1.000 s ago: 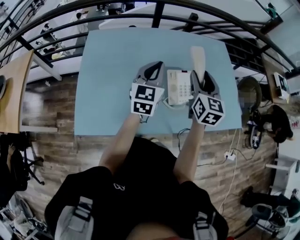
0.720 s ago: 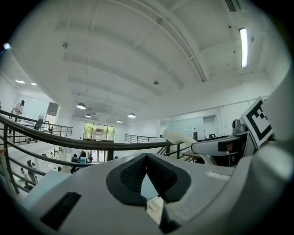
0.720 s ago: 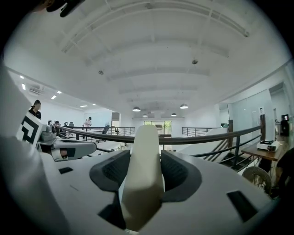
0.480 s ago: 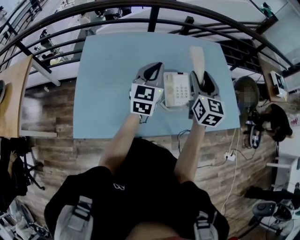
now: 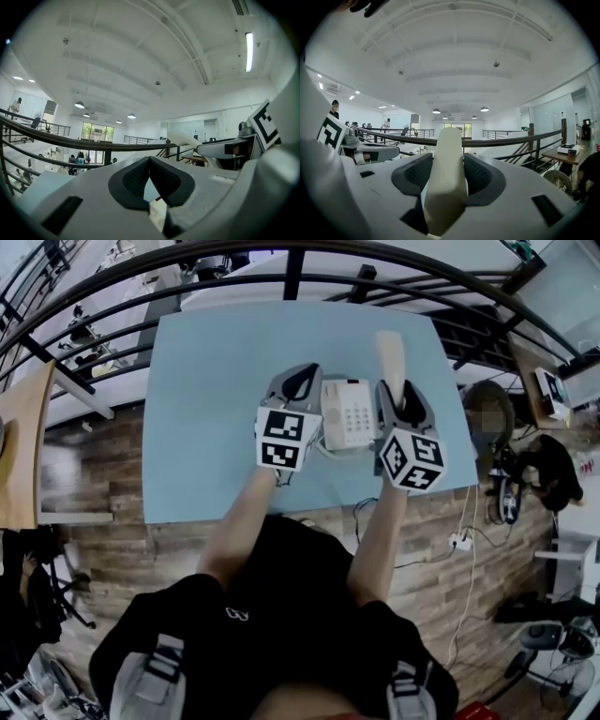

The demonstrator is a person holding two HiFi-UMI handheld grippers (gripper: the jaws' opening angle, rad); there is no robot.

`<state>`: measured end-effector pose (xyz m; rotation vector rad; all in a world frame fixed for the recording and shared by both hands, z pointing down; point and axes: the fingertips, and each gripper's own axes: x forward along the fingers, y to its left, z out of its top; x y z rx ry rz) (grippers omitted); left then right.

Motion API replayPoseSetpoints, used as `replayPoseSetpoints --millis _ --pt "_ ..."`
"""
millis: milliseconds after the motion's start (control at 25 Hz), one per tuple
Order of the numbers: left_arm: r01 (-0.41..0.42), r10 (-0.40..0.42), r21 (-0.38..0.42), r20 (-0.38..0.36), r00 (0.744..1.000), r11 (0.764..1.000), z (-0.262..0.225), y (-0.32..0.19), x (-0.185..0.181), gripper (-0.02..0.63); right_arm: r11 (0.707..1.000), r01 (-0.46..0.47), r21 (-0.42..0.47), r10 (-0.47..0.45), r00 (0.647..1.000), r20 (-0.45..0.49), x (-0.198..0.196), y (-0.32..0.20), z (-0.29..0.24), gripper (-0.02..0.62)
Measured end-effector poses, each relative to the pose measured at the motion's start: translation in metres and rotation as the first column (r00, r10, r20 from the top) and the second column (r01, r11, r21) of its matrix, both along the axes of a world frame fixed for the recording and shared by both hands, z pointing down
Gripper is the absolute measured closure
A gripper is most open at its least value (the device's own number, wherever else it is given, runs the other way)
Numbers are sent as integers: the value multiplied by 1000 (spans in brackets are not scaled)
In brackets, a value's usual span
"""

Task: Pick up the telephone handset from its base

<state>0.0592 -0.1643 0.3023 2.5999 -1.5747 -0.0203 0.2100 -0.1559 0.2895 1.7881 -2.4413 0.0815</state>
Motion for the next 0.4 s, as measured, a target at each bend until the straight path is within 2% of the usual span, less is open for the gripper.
replayPoseSetpoints --millis 400 --pt "-13 13 -7 -3 1000 1000 4 -5 3 607 1000 -15 5 15 1000 2 5 -2 1 393"
